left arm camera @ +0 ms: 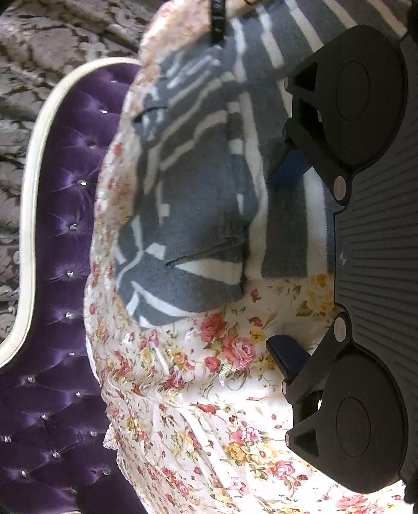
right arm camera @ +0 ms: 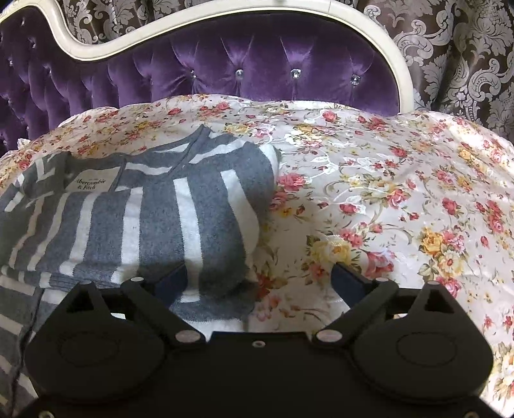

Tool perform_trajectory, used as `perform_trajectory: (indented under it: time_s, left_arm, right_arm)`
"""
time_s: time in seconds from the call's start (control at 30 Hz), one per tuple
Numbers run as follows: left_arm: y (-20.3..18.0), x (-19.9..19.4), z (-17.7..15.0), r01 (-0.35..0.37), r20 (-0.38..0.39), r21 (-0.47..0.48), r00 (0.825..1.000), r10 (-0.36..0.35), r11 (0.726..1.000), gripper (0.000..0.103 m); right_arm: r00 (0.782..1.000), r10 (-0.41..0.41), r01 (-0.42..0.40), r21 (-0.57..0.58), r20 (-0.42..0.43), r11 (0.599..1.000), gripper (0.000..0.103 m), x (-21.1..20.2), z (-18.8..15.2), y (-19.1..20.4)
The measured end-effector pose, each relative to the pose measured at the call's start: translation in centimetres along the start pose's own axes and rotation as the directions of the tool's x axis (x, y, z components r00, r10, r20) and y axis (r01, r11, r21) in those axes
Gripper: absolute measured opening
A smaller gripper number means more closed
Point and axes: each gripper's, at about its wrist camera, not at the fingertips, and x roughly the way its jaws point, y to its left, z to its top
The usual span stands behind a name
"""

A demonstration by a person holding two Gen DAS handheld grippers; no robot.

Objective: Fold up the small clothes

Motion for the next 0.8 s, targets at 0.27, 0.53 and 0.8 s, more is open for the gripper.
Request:
perform_trajectory:
  time_s: [0.27,0.53,0.8]
  left_arm:
    - [1.7,-2.6,3.1,-0.069,0.154,-0.059,0.985,0.077,0.996,0.101]
    - [2.5,1.7,7.8,-0.144,0.065,-0.070,0.987,0.148,0.987,0.101]
    - [5.2,6.2,7.4,-0.240,-0.053,-0.149,0.971,0.235,0.959,0.102]
  right_arm:
    - [0.997,0.074,-0.073,0.047,-0.018,0.996,0.098,-0.5,0.5,-0.6]
    - [0.994,0.112,-0.113,0.060,0.010,0.992,0.098,-1.2,0.9,-0.2]
    - [0.991,0.129,-0.130,0.069,0.024,0.989,0.098,-1.5,1.2,-0.4]
